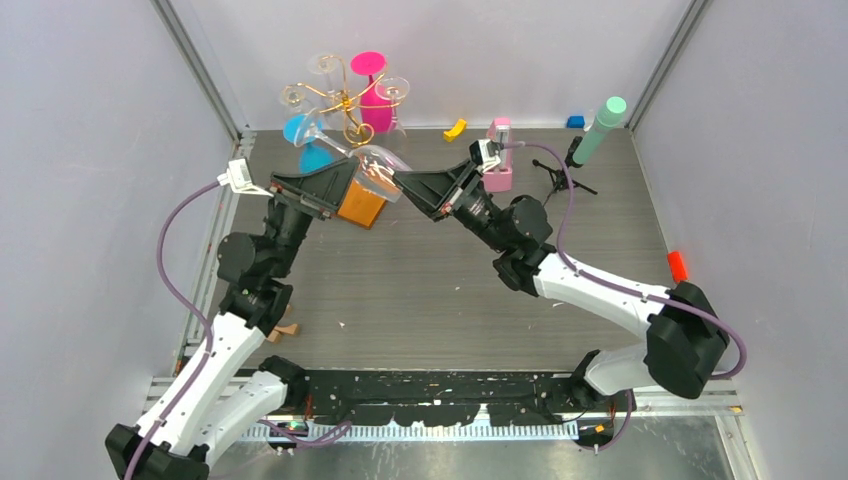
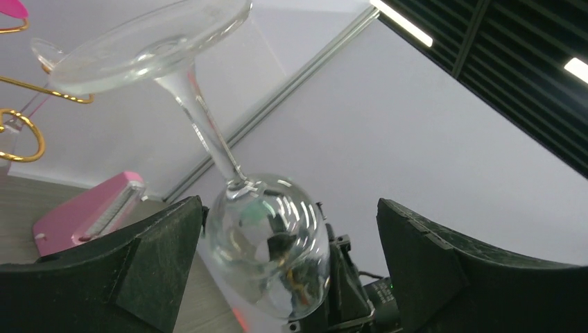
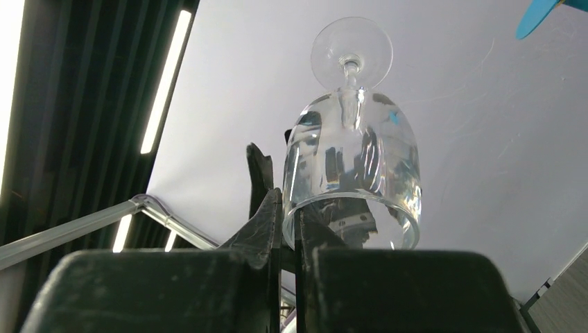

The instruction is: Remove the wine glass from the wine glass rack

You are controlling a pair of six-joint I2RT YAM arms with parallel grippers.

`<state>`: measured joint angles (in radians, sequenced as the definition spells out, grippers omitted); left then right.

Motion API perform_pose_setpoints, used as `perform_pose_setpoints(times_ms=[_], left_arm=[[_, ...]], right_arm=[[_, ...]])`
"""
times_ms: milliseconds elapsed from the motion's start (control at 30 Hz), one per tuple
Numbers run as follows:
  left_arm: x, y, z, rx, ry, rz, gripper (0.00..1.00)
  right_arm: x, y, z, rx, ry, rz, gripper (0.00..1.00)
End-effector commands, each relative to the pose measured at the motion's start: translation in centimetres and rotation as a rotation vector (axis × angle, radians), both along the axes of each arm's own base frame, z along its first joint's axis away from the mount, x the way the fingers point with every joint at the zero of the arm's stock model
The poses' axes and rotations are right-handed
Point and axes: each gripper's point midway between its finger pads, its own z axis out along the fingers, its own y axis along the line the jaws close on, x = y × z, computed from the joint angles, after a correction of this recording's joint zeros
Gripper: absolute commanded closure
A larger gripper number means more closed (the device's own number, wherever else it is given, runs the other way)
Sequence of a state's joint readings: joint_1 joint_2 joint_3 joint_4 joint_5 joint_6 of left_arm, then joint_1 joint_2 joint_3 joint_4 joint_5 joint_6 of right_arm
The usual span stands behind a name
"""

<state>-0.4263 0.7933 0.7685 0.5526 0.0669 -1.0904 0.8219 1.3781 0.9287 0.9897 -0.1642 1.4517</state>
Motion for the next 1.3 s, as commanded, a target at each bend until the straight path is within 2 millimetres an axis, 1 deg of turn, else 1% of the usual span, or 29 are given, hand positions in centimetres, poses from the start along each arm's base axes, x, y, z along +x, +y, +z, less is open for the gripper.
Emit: perform_pose_setpoints(times_ms=[0, 33, 167, 233, 300, 333, 367, 400, 433, 467, 500, 533, 567, 600, 633, 667, 700, 733, 767, 800, 833, 867, 900, 933, 967, 1000, 1033, 1200, 1267], left_arm=[[-1.4, -0.1, -1.6, 0.125, -0.043, 0.015, 0.00], [-1.6, -0.1, -2.1, 0.145, -0.046, 0.018, 0.00], [-2.6, 0.0, -3.7, 0.256, -0.063, 0.027, 0.00], [-3.3, 0.1, -4.1, 0.309, -0.084, 0.035, 0.00], [-3.9, 0.4, -4.6, 0.368, -0.106, 0.052, 0.00], [-4.2, 0.7, -4.7, 0.397, -0.117, 0.068, 0.00], [-4.5, 1.0, -4.8, 0.424, -0.127, 0.083, 0.00], [-4.7, 1.2, -5.0, 0.458, -0.134, 0.096, 0.00], [-4.9, 1.5, -5.1, 0.490, -0.146, 0.114, 0.00], [-5.1, 1.7, -5.3, 0.522, -0.149, 0.129, 0.00], [-5.1, 2.1, -5.5, 0.551, -0.147, 0.147, 0.00], [-5.1, 2.4, -6.0, 0.581, -0.134, 0.164, 0.00], [-4.9, 2.8, -6.3, 0.605, -0.122, 0.184, 0.00], [-4.8, 3.2, -6.5, 0.624, -0.115, 0.205, 0.00], [-4.7, 3.5, -6.5, 0.633, -0.113, 0.227, 0.00], [-4.5, 3.8, -7.0, 0.652, -0.098, 0.240, 0.00], [-4.4, 4.0, -7.3, 0.664, -0.086, 0.253, 0.00], [-4.2, 4.2, -7.6, 0.671, -0.078, 0.264, 0.00], [-4.0, 4.3, -7.7, 0.676, -0.069, 0.273, 0.00], [-3.8, 4.4, -7.9, 0.679, -0.058, 0.279, 0.00], [-3.6, 4.5, -8.1, 0.683, -0.046, 0.284, 0.00], [-3.4, 4.5, -8.3, 0.686, -0.038, 0.285, 0.00], [-3.3, 4.5, -8.4, 0.689, -0.031, 0.284, 0.00], [-3.2, 4.4, -8.6, 0.691, -0.027, 0.282, 0.00], [-3.1, 4.4, -8.7, 0.694, -0.021, 0.280, 0.00], [-3.1, 4.3, -8.8, 0.699, -0.018, 0.273, 0.00], [-3.2, 4.1, -8.9, 0.705, -0.022, 0.261, 0.00], [-3.4, 3.6, -9.5, 0.731, -0.020, 0.227, 0.00], [-3.4, 3.6, -9.8, 0.735, -0.011, 0.224, 0.00]], right_arm=[[-2.3, -3.1, 5.2, 0.075, -0.164, -0.080, 1.00], [-2.1, -2.9, 4.7, 0.046, -0.153, -0.088, 1.00], [-2.2, -3.3, 4.1, -0.042, -0.168, -0.136, 1.00], [-2.5, -3.6, 3.8, -0.091, -0.173, -0.148, 1.00], [-2.7, -3.9, 3.1, -0.169, -0.175, -0.166, 1.00], [-2.7, -4.1, 1.8, -0.252, -0.169, -0.183, 1.00], [-2.8, -4.4, 1.7, -0.300, -0.196, -0.207, 1.00], [-2.8, -4.8, 0.1, -0.388, -0.162, -0.214, 1.00], [-3.3, -5.7, 0.7, -0.425, -0.202, -0.243, 1.00], [-3.1, -5.9, -1.6, -0.528, -0.155, -0.243, 1.00], [-3.6, -6.8, -1.4, -0.572, -0.185, -0.263, 1.00], [-3.7, -7.2, -3.4, -0.663, -0.147, -0.252, 1.00], [-4.1, -8.0, -3.1, -0.698, -0.179, -0.264, 1.00], [-4.5, -8.5, -4.4, -0.771, -0.154, -0.250, 1.00], [-4.8, -9.1, -4.3, -0.799, -0.171, -0.255, 1.00], [-5.2, -9.6, -6.0, -0.869, -0.140, -0.236, 1.00], [-5.3, -10.2, -5.5, -0.888, -0.152, -0.249, 1.00], [-5.7, -10.8, -6.8, -0.950, -0.120, -0.235, 1.00], [-5.5, -11.4, -6.4, -0.973, -0.118, -0.261, 1.00], [-5.8, -12.0, -7.9, -1.040, -0.082, -0.245, 1.00], [-5.0, -12.8, -7.8, -1.080, -0.066, -0.296, 1.00], [-5.2, -13.7, -8.6, -1.136, -0.039, -0.300, 1.00], [-4.6, -14.7, -10.1, -1.219, -0.001, -0.333, 1.00], [-4.3, -15.3, -10.2, -1.249, 0.012, -0.360, 1.00], [-3.6, -16.3, -11.7, -1.336, 0.052, -0.394, 1.00], [-3.3, -16.8, -11.8, -1.364, 0.068, -0.417, 1.00], [-2.7, -17.6, -13.1, -1.439, 0.112, -0.446, 1.00], [-0.7, -18.0, -16.3, -1.628, 0.174, -0.457, 1.00], [0.2, -18.6, -17.4, -1.690, 0.205, -0.466, 1.00]])
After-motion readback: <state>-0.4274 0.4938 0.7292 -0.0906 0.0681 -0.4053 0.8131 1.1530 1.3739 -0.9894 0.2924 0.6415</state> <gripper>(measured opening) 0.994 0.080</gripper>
